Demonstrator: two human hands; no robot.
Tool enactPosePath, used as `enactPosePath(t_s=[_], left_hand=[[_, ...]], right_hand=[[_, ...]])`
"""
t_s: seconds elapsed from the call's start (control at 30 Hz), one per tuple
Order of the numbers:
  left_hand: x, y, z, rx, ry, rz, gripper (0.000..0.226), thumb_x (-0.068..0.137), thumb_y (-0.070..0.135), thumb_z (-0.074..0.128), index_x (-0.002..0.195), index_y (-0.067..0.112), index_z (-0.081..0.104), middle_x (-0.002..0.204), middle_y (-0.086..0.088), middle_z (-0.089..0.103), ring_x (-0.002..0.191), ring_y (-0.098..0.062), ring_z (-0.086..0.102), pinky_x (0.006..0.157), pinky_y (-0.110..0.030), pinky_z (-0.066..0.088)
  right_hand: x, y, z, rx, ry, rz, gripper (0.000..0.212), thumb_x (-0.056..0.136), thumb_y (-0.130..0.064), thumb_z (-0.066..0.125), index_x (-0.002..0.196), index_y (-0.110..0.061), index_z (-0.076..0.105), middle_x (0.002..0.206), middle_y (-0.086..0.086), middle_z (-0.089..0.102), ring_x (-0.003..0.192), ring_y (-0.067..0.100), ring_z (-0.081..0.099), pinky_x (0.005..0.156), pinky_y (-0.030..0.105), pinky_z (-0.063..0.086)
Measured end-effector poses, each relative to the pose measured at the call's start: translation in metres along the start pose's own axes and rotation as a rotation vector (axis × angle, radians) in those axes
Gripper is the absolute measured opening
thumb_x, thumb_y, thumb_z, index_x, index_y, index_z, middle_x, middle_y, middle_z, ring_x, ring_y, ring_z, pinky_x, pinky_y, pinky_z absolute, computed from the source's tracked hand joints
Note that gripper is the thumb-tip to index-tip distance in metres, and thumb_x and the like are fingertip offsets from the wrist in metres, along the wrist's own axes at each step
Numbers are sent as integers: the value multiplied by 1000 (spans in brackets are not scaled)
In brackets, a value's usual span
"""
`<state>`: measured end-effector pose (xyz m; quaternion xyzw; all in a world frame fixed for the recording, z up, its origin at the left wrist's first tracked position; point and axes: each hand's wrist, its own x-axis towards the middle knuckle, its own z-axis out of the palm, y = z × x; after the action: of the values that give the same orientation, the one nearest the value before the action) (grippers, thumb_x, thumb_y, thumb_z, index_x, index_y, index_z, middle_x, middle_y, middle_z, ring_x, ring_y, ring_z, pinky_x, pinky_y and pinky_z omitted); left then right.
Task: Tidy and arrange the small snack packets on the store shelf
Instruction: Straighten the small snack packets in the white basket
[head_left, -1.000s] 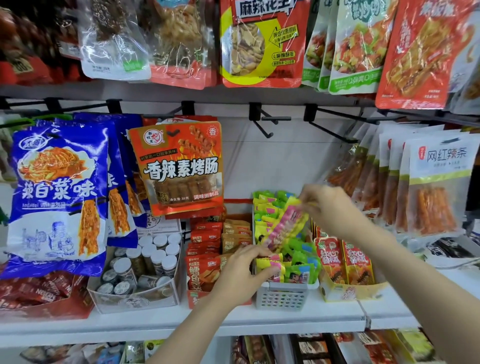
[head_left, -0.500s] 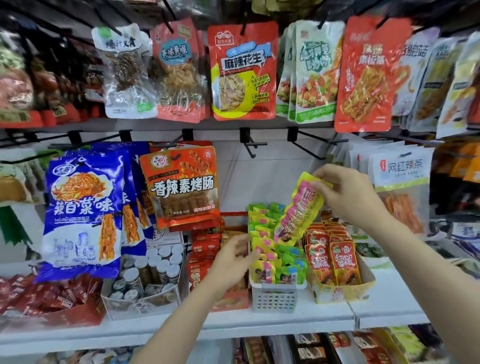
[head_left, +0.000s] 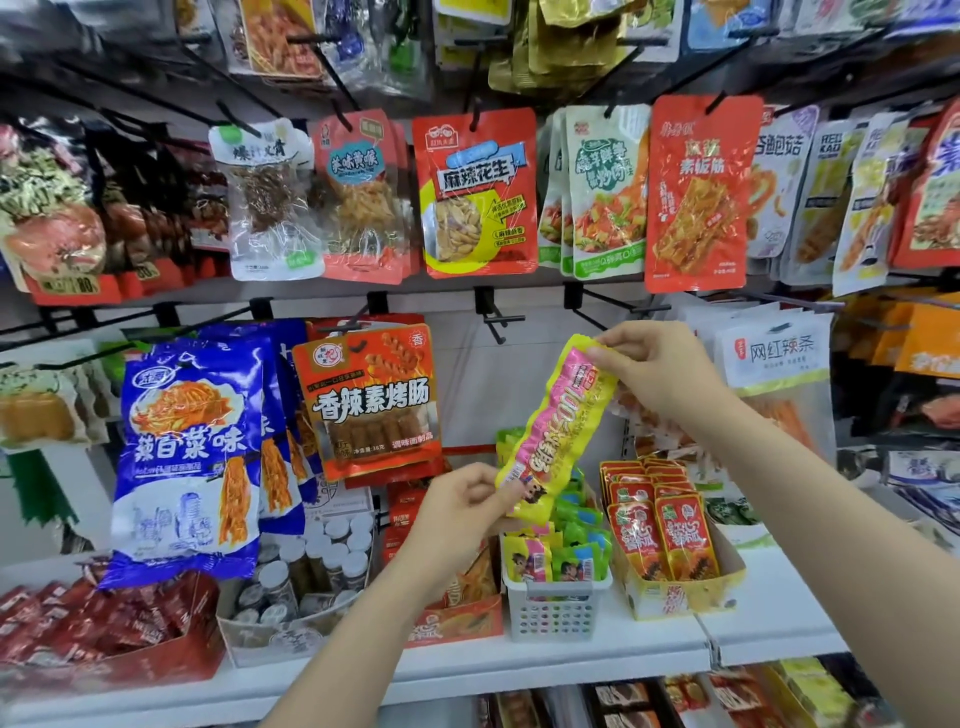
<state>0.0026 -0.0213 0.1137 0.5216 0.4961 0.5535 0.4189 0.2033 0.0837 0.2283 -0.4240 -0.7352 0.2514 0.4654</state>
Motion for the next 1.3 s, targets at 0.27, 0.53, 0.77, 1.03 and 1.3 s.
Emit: enactPosePath(t_s=[0.27,0.53,0.77,1.03,1.3], left_hand=[[-13,0,-10,-75,162,-25,30,77,31,72,78,4,59,58,-12,68,58,-25,72,58,-25,57],[-25,2,-13,-672,-82,-209,51,98,51,37,94,13,71,114,-15,69,100,-25,67,80,-38,55],[-29,15,-5,-1033,-310,-355,38,83,10,72,119,-3,68,108,-23,67,63,-17,61,53,-22,56],[-26,-2,6,-238,-32,8,46,89,0,67,128,24,63,121,4,71,113,-15,66,83,-20,54],[-27,-10,4,-301,-144,78,66,87,-13,62,140,25,50,134,-1,63,126,-21,58,97,-29,51]], right_hand=[[-4,1,3,-25,-24,79,19,87,-28,73,97,-12,73,75,0,74,49,1,64,45,8,43],[-15,1,14,366,-168,81,7,92,-14,65,96,-10,69,79,3,73,68,12,66,58,18,54],[-20,11,32,552,-182,39,11,94,-16,61,99,-13,70,107,12,71,98,19,67,84,31,57],[-28,24,35,544,-232,191,47,86,-18,72,130,-12,59,101,12,75,96,24,72,83,34,59],[-26,22,31,505,-200,179,32,86,-10,71,117,-3,66,95,12,76,90,23,74,74,26,59]])
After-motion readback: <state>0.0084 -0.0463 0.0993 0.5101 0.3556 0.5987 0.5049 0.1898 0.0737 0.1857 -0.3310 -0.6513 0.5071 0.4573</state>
